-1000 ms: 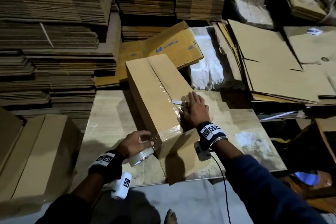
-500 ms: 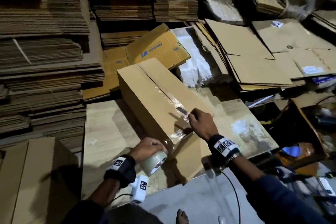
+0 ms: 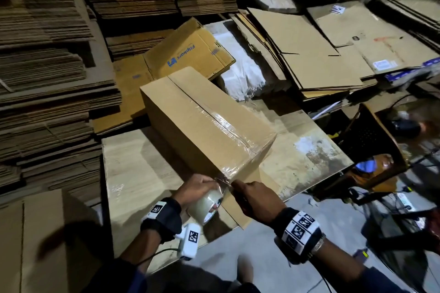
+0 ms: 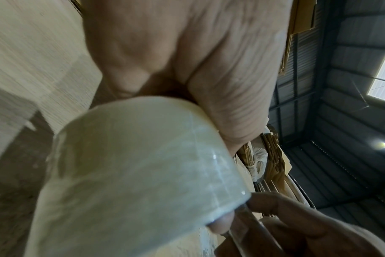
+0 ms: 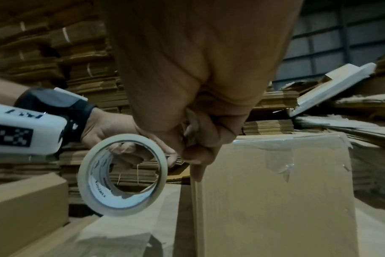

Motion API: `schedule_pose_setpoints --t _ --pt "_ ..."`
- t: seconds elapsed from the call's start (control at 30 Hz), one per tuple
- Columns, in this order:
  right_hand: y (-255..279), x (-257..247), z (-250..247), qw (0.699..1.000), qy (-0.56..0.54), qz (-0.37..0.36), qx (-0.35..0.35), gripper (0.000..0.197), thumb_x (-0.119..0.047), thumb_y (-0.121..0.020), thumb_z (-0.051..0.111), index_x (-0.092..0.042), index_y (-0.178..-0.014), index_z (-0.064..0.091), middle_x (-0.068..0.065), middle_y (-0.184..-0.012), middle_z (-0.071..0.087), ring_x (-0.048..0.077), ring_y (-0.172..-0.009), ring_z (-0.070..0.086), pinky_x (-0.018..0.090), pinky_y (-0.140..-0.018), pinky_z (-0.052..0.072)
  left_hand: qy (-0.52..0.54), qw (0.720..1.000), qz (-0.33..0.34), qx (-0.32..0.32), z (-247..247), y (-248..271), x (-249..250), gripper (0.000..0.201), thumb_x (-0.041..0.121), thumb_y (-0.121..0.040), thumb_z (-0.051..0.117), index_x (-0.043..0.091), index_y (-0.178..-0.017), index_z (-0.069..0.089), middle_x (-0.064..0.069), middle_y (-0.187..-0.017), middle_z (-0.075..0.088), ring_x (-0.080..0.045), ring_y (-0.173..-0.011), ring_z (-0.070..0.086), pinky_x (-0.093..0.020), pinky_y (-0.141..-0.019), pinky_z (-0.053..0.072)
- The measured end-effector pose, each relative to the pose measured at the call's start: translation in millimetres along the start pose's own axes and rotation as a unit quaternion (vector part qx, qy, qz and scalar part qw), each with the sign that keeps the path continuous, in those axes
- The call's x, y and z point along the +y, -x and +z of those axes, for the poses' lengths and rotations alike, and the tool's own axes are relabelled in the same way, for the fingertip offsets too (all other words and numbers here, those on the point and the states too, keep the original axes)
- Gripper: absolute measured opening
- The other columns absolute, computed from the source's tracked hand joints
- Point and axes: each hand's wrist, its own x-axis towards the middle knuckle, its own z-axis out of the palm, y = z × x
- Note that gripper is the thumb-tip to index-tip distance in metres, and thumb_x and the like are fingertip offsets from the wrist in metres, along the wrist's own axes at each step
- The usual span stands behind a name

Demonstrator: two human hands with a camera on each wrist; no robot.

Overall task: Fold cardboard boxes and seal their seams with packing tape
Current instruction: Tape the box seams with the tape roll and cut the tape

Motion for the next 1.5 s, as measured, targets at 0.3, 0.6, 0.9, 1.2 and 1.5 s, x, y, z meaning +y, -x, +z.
schedule_pose_setpoints --t 0.3,0.6,0.9,1.2,1.5 --pt "-17 -25 9 0.991 0.096 0.057 -0.080 0.025 -0.011 -0.099 0.050 -0.010 -0.121 0.061 0.015 -0.091 0.068 0.033 -0.077 0.064 0.037 -0.064 0.050 -0.037 0.998 0.006 0.052 7 4 2 0.014 0.024 -0.095 0.072 0.014 -0.089 0.081 -0.003 -0.086 0.079 -0.018 -0.076 0.068 -0.035 -0.075 0.053" --pt "4 -7 10 0.997 0.031 0.062 -0.045 0.024 -0.042 -0.094 0.043 -0.022 -0.107 0.041 0.007 -0.085 0.069 0.034 -0.071 0.065 0.036 -0.064 0.053 -0.054 0.994 -0.007 0.095 -5 20 2 0.014 0.019 -0.098 0.069 0.007 -0.095 0.078 -0.014 -0.089 0.079 -0.020 -0.066 0.076 -0.025 -0.054 0.056" --pt "-53 12 -16 0.986 -0.027 0.092 0.138 0.067 -0.086 -0.089 0.044 -0.026 -0.120 0.043 -0.008 -0.074 0.068 0.017 -0.060 0.061 0.028 -0.055 0.049 0.031 0.988 -0.014 0.153 -4 27 -2 0.012 0.010 -0.096 0.069 0.005 -0.088 0.077 -0.024 -0.083 0.076 -0.038 -0.064 0.074 -0.042 -0.063 0.062" --pt "-75 26 2 0.996 0.052 0.056 0.038 0.074 -0.085 -0.079 0.046 -0.025 -0.122 0.035 0.004 -0.098 0.070 0.030 -0.068 0.065 0.041 -0.060 0.060 0.097 0.977 -0.059 0.179 -2 35 -10 0.010 0.011 -0.092 0.075 0.001 -0.092 0.075 -0.026 -0.080 0.073 -0.041 -0.062 0.073 -0.040 -0.057 0.058" --pt "-85 31 -10 0.996 0.063 0.025 -0.056 0.094 -0.071 -0.075 0.075 -0.028 -0.142 0.025 0.006 -0.097 0.069 0.028 -0.068 0.057 0.033 -0.056 0.048 0.056 0.976 -0.017 0.210 1 20 -2 0.015 0.029 -0.090 0.077 0.014 -0.088 0.078 -0.015 -0.089 0.078 -0.040 -0.080 0.077 -0.058 -0.082 0.061"
